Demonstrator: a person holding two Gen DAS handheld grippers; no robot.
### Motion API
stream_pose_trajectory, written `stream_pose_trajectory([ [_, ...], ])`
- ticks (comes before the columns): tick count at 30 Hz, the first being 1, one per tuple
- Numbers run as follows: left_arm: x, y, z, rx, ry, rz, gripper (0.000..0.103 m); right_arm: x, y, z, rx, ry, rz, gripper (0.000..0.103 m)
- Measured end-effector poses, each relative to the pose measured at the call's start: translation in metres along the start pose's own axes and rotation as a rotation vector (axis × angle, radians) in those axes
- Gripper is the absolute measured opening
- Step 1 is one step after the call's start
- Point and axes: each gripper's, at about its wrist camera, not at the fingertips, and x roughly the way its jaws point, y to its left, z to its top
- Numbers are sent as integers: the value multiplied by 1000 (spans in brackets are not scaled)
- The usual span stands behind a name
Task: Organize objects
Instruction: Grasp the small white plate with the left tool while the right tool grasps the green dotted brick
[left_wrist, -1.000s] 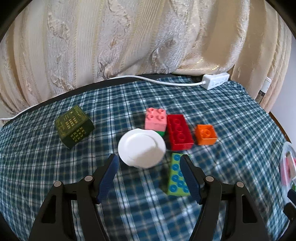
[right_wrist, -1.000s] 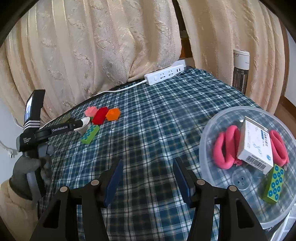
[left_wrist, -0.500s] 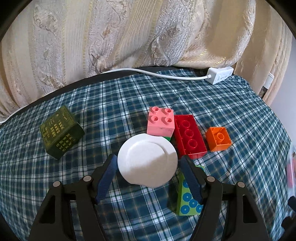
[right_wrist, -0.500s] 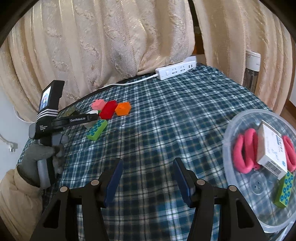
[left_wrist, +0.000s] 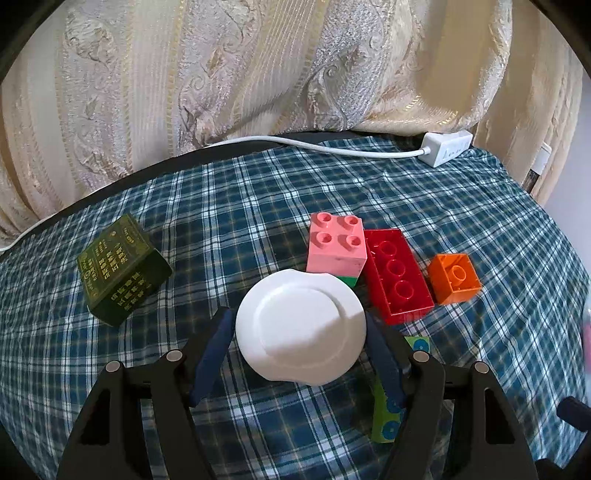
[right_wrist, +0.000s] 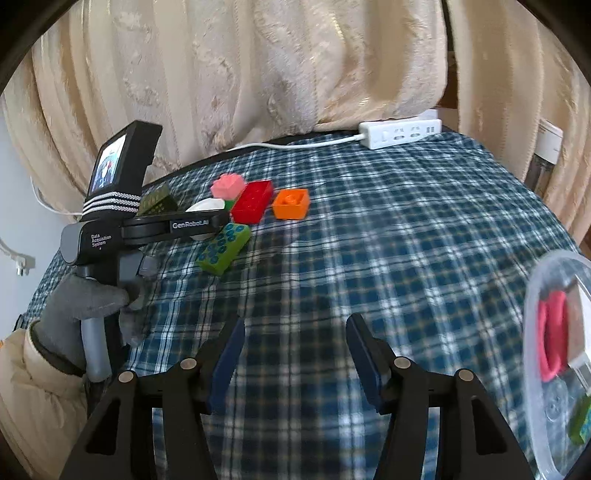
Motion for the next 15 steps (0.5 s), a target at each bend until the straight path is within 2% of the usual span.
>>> stream_pose_trajectory([
  [8, -19, -4, 0, 50, -63, -6, 68, 28, 28, 21, -49, 22, 21, 60],
  [15, -34, 20, 9, -43, -72, 0, 68, 59, 47, 35, -76, 43, 14, 60],
])
